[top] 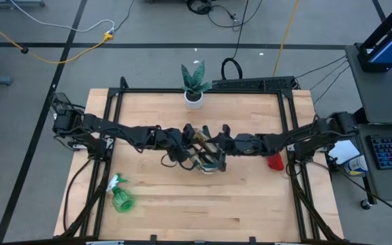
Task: Pick & Place Garden tools in Gardening bag
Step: Put the brown trowel into the gardening bag
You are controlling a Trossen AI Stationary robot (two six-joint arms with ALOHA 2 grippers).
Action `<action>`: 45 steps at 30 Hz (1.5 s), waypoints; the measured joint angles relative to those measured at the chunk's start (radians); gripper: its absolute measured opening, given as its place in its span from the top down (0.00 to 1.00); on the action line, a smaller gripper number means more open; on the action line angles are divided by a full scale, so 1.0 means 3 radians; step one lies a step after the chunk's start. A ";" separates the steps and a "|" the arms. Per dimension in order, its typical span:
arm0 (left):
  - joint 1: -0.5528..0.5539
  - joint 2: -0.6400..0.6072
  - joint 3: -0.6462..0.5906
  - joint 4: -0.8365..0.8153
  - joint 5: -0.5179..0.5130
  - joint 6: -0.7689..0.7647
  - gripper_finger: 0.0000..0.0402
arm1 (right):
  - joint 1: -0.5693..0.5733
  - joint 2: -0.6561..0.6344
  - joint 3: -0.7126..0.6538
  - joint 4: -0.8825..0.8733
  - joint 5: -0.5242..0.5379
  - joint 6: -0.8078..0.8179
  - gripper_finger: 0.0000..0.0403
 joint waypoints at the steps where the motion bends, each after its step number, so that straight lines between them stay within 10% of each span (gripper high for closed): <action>1: 0.0000 0.0000 0.0044 -0.0104 0.0001 0.0000 0.82 | 0.0000 -0.0054 0.0000 0.0002 0.0001 -0.0055 0.49; 21: 0.0253 0.0626 0.1521 -0.2177 0.0449 0.0251 0.82 | 0.0000 -0.0490 0.0000 -0.0087 0.0008 -0.0169 0.53; 45: 0.0288 0.1120 0.1893 -0.2408 0.0611 0.0319 0.76 | 0.0000 -0.0489 0.0000 -0.0256 0.0010 -0.0173 0.54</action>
